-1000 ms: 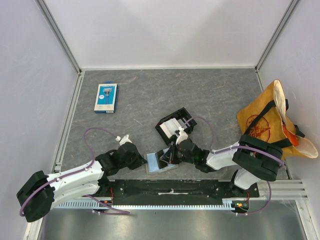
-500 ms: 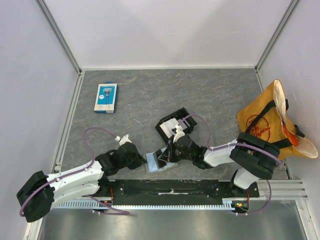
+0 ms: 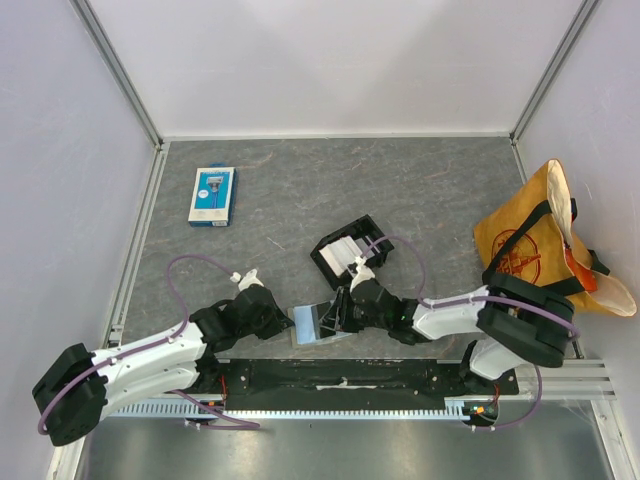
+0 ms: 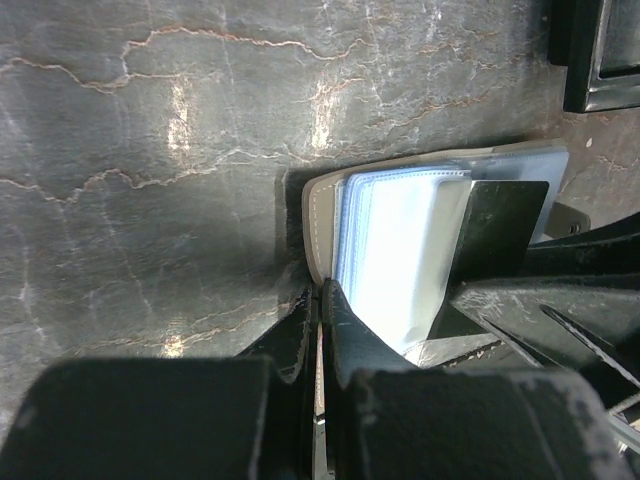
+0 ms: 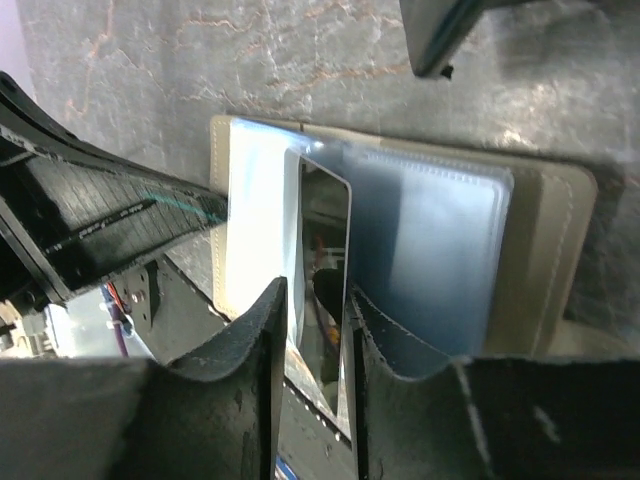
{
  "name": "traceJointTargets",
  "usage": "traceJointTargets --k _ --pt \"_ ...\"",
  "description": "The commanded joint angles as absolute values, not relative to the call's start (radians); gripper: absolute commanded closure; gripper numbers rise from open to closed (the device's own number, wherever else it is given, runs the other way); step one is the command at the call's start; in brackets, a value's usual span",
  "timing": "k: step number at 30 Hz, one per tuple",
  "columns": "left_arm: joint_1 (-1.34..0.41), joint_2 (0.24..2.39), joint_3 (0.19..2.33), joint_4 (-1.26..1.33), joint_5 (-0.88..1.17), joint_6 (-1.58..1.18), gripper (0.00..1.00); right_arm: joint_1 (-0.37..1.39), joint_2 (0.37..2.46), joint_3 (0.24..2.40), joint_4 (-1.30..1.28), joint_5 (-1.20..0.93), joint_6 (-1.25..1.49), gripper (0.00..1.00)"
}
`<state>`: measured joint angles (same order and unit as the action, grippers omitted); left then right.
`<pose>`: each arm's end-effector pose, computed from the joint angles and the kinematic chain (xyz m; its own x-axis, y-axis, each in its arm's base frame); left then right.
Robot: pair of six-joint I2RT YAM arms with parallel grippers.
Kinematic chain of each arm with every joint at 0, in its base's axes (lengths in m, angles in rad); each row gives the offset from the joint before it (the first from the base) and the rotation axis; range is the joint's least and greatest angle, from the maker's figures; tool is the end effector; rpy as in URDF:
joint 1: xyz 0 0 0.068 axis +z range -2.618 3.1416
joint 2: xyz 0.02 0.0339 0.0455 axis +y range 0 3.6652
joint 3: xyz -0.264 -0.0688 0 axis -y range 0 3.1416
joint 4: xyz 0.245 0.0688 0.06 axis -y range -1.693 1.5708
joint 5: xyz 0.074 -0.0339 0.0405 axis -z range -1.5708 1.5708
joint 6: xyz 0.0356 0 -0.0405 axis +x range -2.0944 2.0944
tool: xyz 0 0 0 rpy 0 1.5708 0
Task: Put the credit cards into the card holder
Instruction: Insert the credit card into the card slot.
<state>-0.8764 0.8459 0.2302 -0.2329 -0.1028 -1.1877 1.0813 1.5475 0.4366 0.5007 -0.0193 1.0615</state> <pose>0.1000 -0.1144 0.1365 -0.8482 -0.4232 -0.3185 -0.1759 0.7922 -0.5843 0.1245 0.2352 0.1217 -0.9083 0.1517 -0.3899 -0.1986 0.6640 0.7209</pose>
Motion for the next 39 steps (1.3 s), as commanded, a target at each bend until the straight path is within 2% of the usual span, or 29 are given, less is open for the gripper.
traceJointTargets --k 1,3,7,22,29,39 --pt "-0.877 0.838 0.226 -0.233 -0.118 -1.209 0.98 1.098 1.441 0.466 0.256 0.112 1.037 0.63" --pt "-0.877 0.841 0.225 -0.23 -0.117 -1.206 0.98 1.101 1.407 0.477 0.215 0.138 1.022 0.59" --pt "-0.877 0.847 0.225 -0.215 -0.109 -1.2 0.98 1.104 1.404 0.482 0.221 0.124 1.012 0.58" --pt "-0.877 0.856 0.221 -0.195 -0.095 -1.195 0.98 1.118 1.512 0.548 0.298 0.029 0.979 0.66" --pt "-0.879 0.856 0.225 -0.193 -0.095 -1.195 0.98 1.153 1.543 0.583 0.327 0.003 0.979 0.74" --pt "-0.877 0.856 0.225 -0.19 -0.087 -1.192 0.98 1.166 1.574 0.614 0.347 -0.026 0.96 0.76"
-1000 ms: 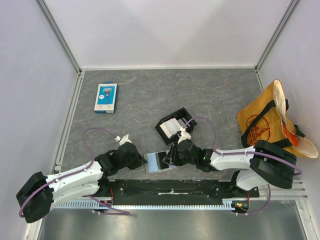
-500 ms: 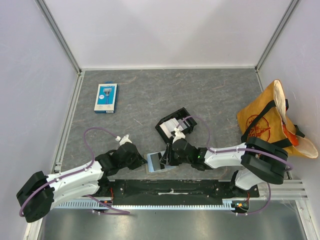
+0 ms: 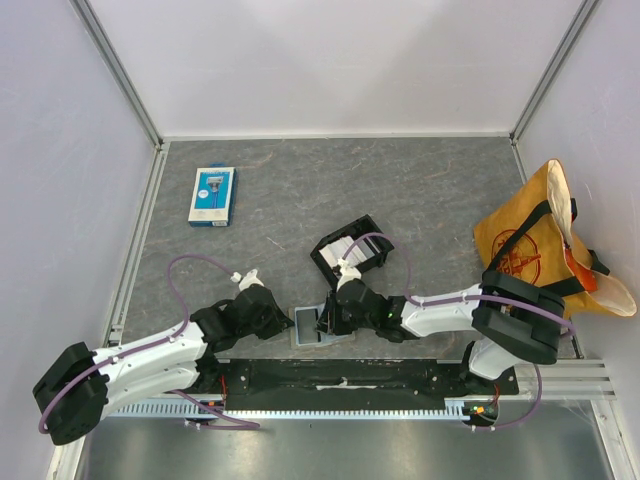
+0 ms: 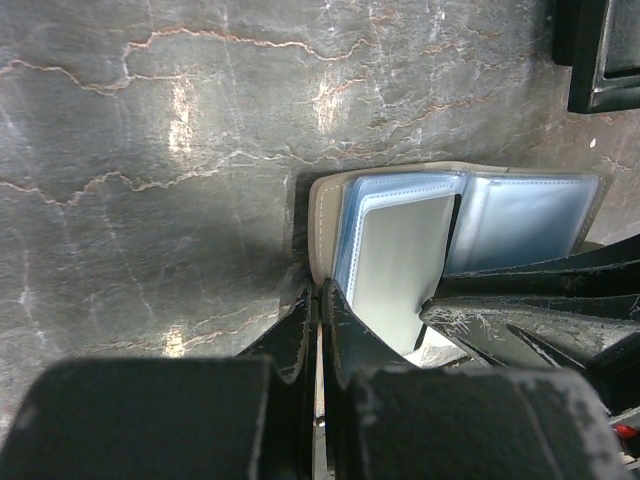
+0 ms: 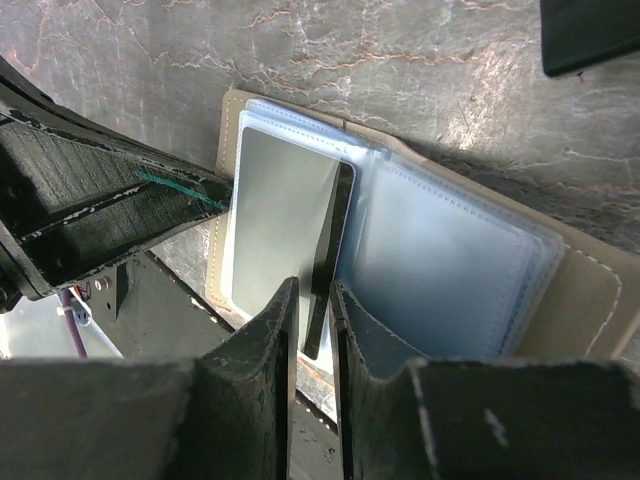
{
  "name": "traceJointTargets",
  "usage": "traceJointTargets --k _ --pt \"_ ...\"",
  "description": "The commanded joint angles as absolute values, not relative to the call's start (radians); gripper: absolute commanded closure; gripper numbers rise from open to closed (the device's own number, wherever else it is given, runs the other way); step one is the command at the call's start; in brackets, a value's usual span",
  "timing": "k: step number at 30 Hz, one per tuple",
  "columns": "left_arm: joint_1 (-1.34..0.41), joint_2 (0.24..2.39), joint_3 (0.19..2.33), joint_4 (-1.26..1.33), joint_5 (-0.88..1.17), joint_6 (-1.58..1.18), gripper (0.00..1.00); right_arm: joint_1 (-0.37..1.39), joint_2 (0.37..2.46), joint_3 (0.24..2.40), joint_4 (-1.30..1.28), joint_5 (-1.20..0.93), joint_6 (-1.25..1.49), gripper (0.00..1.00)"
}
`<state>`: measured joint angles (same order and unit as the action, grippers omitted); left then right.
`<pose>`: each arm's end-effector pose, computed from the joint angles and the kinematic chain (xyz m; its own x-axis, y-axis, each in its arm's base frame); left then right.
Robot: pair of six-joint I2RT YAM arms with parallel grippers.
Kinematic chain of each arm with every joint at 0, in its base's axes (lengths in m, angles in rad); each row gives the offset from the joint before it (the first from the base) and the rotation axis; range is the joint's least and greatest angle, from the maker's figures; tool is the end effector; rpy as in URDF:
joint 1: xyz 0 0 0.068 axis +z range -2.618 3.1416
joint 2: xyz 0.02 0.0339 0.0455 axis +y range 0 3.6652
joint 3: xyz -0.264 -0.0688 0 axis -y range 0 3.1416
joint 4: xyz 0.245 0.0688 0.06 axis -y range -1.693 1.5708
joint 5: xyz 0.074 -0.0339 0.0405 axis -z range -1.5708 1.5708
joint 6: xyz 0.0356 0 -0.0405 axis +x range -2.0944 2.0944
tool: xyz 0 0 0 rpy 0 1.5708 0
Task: Put the credit cards into the card holder
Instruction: Insert the credit card into the card slot.
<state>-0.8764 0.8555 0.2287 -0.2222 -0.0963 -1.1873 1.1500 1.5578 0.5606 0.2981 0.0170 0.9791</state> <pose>0.1004 -0.1152 0.1355 -0.8513 -0.4201 -0.3142 -0.1745 0.7915 -0.5857 0.1165 0.2588 0.1337 -0.8997 0.0212 -0.4360 -0.2879 0.7220 0.6292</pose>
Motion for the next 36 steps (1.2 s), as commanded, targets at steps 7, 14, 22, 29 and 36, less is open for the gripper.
traceJointTargets --k 7,14,22,29,36 --pt "-0.877 0.812 0.239 -0.224 -0.094 -1.169 0.98 1.161 1.389 0.624 0.129 0.188 0.861 0.61" --pt "-0.877 0.805 0.273 -0.256 -0.098 -1.126 0.98 1.131 1.221 0.704 -0.081 0.305 0.761 0.43" --pt "-0.876 0.83 0.293 -0.265 -0.092 -1.101 0.98 1.06 1.128 0.744 -0.235 0.368 0.736 0.37" --pt "-0.877 0.838 0.311 -0.27 -0.086 -1.081 0.98 0.948 1.14 0.836 -0.287 0.358 0.648 0.36" --pt "-0.877 0.851 0.319 -0.267 -0.077 -1.074 0.98 0.773 1.29 0.942 -0.281 0.12 0.476 0.27"
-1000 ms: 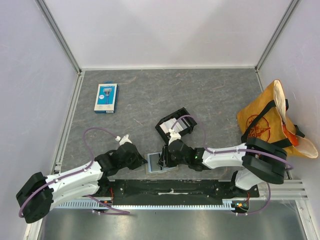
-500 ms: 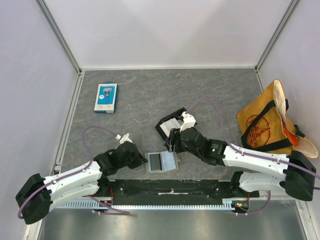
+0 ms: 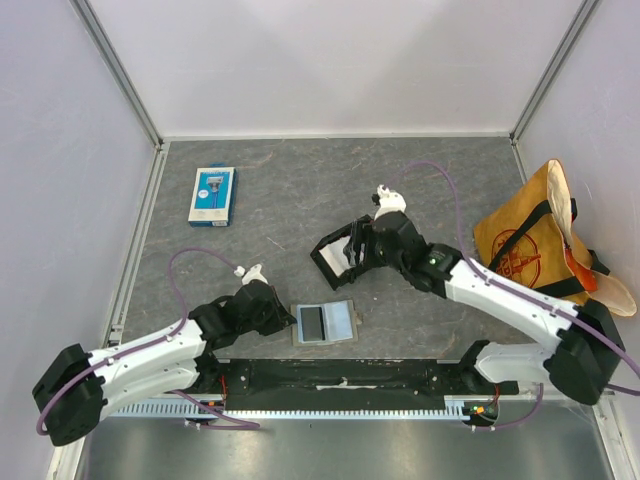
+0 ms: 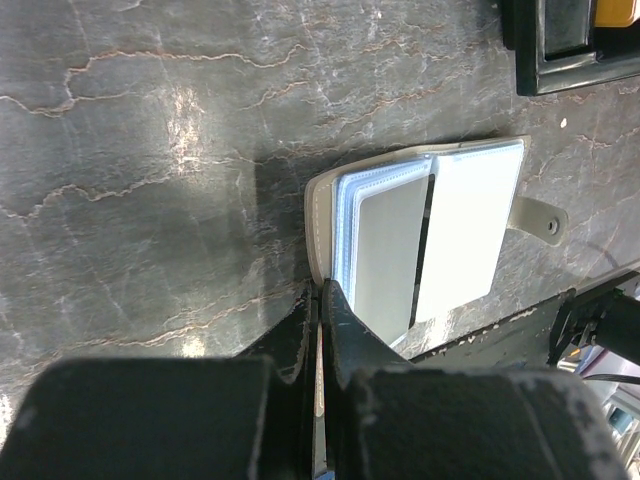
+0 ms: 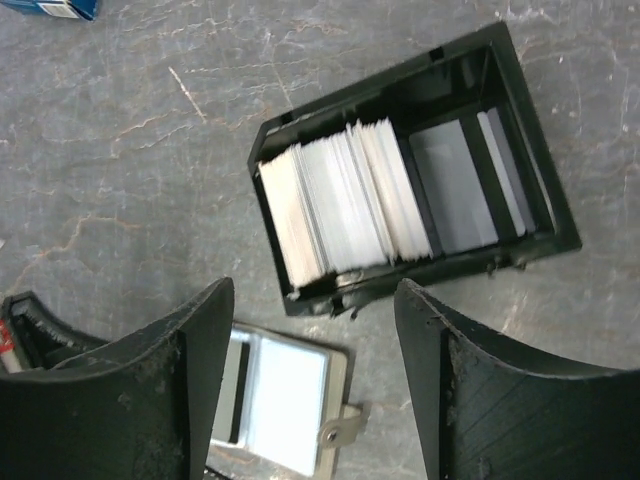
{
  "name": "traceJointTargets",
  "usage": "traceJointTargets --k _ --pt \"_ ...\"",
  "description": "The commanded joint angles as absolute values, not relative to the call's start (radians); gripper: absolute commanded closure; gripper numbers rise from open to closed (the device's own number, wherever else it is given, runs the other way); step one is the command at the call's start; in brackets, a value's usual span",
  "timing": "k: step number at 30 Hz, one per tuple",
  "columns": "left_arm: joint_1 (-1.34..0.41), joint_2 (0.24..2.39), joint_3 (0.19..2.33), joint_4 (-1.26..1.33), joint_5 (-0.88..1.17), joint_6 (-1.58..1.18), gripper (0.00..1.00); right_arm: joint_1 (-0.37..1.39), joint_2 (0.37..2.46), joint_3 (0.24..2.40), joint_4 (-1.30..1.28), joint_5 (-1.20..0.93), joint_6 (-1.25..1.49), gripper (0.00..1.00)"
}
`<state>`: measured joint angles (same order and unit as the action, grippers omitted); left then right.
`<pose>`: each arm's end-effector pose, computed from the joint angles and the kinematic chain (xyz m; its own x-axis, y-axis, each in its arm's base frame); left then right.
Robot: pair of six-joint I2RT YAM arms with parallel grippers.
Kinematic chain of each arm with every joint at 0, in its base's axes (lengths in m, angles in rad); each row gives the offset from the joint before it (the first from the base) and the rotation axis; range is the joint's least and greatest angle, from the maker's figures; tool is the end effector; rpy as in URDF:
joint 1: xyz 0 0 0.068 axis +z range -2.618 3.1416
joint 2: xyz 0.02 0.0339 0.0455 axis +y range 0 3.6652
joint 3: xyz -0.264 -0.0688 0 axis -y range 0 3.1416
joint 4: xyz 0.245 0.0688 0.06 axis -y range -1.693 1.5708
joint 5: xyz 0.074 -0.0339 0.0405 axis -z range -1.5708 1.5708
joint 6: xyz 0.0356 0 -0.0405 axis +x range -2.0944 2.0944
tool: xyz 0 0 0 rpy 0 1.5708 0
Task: Put the credit cards into the card holder
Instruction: Insert the credit card into the card slot, then pick up the credit card from the storage box.
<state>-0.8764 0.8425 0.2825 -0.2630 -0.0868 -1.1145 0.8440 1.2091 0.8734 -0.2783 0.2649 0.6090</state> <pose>0.1036 -0.1196 0.1510 -0.8601 -0.3647 -0.3567 -0.1005 0.8066 -0.5824 0.1839 0.1928 0.2739 -0.6453 0.1052 -0.7567 -0.2559 0.9035 0.3438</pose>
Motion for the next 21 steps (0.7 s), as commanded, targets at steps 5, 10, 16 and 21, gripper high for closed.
traceJointTargets --k 5,10,16,21 --pt "-0.877 0.864 0.321 -0.256 -0.072 -1.071 0.98 0.678 1.403 0.983 -0.226 -0.044 0.41 0.2" --pt "-0.877 0.868 0.324 -0.253 -0.069 -1.071 0.98 0.606 1.48 1.017 -0.193 -0.143 0.379 0.16" --pt "-0.877 0.874 0.33 -0.255 -0.072 -1.069 0.98 0.58 1.558 1.049 -0.189 -0.213 0.353 0.14" --pt "-0.877 0.891 0.342 -0.253 -0.071 -1.065 0.98 0.571 1.601 1.055 -0.176 -0.222 0.347 0.14"
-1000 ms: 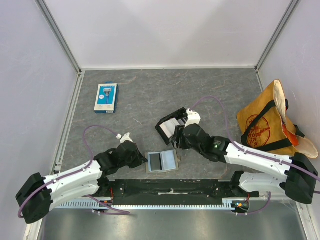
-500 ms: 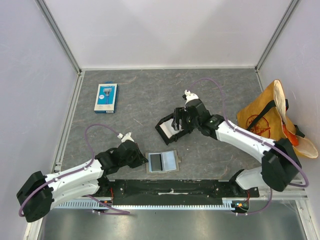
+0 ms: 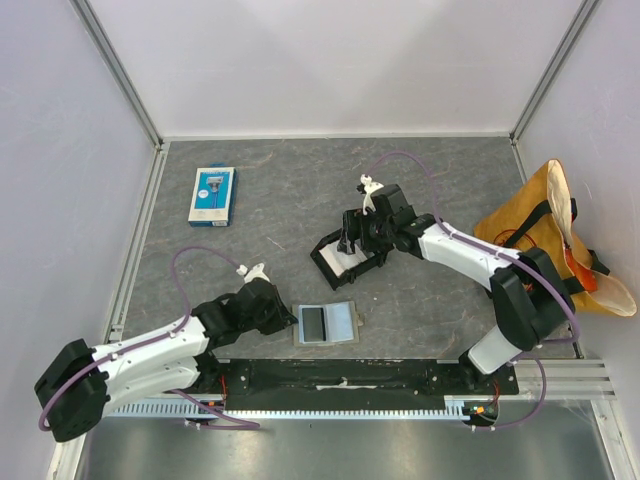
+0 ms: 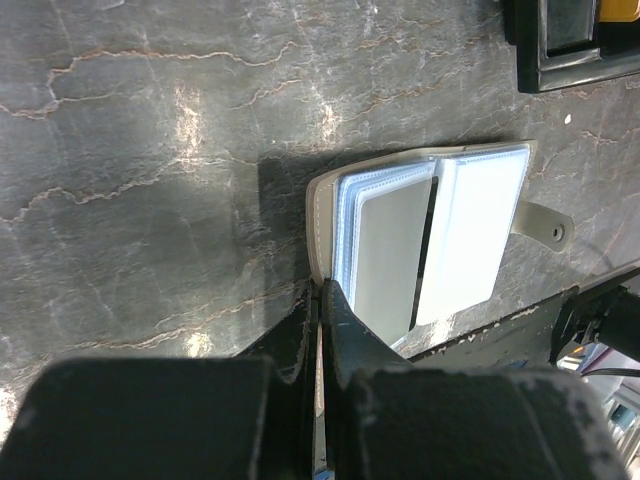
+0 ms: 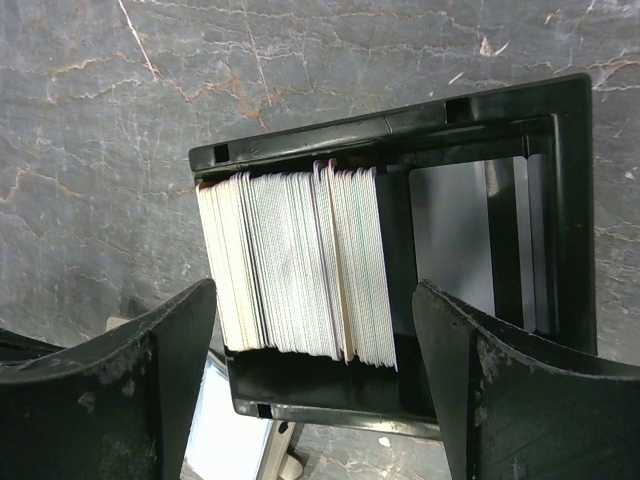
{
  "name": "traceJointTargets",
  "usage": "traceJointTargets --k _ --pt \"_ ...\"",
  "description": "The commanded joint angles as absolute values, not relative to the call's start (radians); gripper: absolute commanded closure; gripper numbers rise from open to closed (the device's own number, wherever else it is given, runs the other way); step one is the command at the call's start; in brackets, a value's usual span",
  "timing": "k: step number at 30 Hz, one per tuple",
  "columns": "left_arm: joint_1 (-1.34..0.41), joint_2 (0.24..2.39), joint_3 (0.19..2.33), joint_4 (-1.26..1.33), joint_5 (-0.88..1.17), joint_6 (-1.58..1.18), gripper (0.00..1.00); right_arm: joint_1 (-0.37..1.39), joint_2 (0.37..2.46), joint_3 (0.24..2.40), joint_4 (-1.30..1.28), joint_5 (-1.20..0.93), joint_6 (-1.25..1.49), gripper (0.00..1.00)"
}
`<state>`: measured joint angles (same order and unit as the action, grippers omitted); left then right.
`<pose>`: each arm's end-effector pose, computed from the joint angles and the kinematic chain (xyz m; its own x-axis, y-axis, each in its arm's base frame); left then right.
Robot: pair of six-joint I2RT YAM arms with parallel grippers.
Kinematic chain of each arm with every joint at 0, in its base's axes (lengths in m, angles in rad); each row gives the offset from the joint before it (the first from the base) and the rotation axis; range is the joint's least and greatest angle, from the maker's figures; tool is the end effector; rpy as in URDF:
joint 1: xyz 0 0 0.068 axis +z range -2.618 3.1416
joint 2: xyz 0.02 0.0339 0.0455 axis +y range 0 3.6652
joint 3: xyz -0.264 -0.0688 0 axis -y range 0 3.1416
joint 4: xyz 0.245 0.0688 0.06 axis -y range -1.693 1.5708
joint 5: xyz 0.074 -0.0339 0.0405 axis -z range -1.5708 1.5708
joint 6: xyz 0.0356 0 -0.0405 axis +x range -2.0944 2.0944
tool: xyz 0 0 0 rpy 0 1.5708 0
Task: Put the credit cards into the card holder
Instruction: Pick up the credit card from the storage box.
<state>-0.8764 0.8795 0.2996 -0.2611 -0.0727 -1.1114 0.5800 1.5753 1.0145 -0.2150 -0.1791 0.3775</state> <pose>0.1060 -0.1232 0.1512 -0.8707 -0.3515 -0.3441 -0.1014 0.8128 -0.5736 0.2796 0.1908 0.2216 -0.7825 -0.0791 -0.6176 -0.3843 0.8418 0.3791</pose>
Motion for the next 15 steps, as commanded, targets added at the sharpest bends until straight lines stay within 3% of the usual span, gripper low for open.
traceJointTargets --k 1,15 --pt "-0.876 0.893 0.344 -0.253 -0.071 -1.065 0.98 0.569 1.608 1.054 -0.169 -0.222 0.345 0.14" --pt "-0.876 0.899 0.35 -0.256 -0.074 -1.063 0.98 0.551 1.712 1.078 -0.161 -0.241 0.301 0.09"
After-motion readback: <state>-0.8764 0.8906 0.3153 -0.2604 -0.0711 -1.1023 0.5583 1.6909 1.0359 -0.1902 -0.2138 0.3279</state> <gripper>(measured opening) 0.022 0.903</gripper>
